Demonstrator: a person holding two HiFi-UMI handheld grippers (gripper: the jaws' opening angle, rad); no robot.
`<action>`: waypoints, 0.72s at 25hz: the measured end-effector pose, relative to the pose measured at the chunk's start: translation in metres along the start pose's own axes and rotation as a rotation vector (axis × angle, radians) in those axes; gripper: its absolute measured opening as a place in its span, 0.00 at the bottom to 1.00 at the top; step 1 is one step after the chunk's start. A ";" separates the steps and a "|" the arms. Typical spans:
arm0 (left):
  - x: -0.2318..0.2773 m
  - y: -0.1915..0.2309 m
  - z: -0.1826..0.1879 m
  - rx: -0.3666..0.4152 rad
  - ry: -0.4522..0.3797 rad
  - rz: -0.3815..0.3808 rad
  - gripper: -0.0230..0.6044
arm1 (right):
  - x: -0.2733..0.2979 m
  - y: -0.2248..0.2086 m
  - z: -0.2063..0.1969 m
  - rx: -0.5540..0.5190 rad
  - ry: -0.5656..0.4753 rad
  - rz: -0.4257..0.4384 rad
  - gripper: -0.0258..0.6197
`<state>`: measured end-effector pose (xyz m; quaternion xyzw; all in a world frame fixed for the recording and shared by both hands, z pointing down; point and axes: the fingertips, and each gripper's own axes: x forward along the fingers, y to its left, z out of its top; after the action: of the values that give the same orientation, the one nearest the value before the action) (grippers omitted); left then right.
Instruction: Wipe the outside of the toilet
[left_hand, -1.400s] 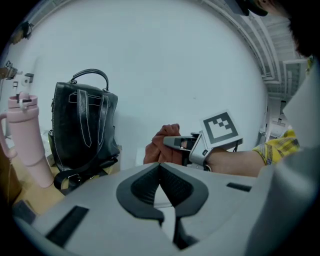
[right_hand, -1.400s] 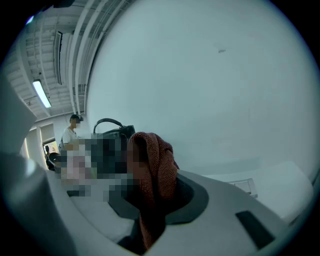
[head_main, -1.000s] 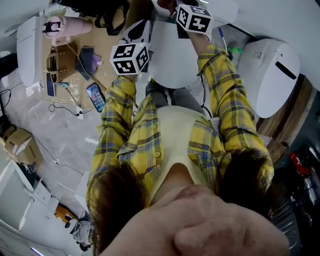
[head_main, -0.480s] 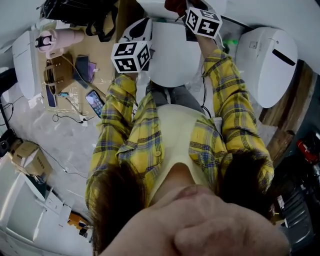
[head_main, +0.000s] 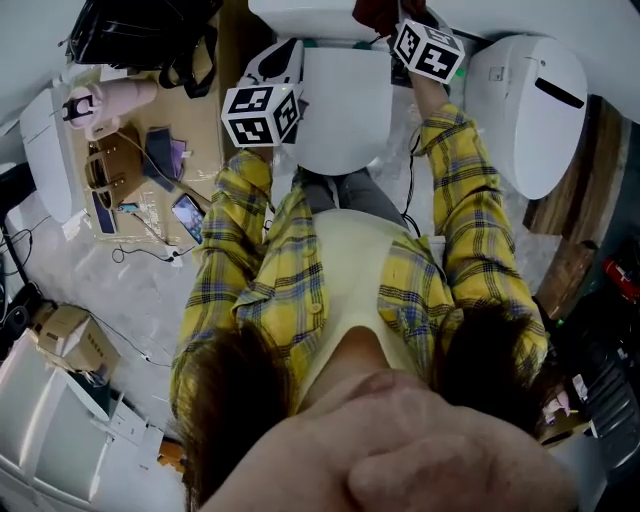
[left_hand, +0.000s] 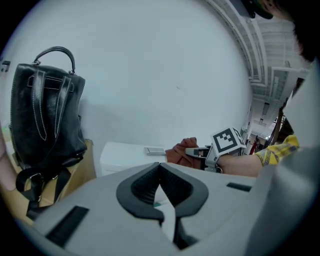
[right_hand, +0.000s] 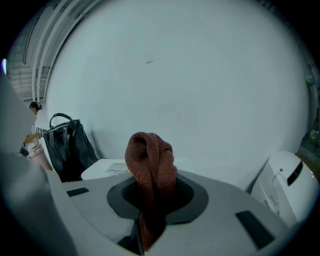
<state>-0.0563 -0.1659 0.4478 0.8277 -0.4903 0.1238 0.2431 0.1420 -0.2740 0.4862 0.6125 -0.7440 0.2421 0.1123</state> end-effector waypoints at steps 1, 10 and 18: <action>0.001 -0.002 -0.001 0.002 0.003 -0.006 0.05 | -0.002 -0.007 -0.001 0.001 0.001 -0.014 0.17; 0.012 -0.021 -0.003 0.025 0.021 -0.053 0.05 | -0.030 -0.047 -0.009 0.042 -0.010 -0.098 0.17; 0.009 -0.019 -0.005 0.032 0.024 -0.050 0.05 | -0.065 -0.030 -0.003 0.055 -0.061 -0.047 0.17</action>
<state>-0.0349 -0.1623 0.4507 0.8420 -0.4644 0.1356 0.2388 0.1857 -0.2206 0.4652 0.6396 -0.7256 0.2412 0.0784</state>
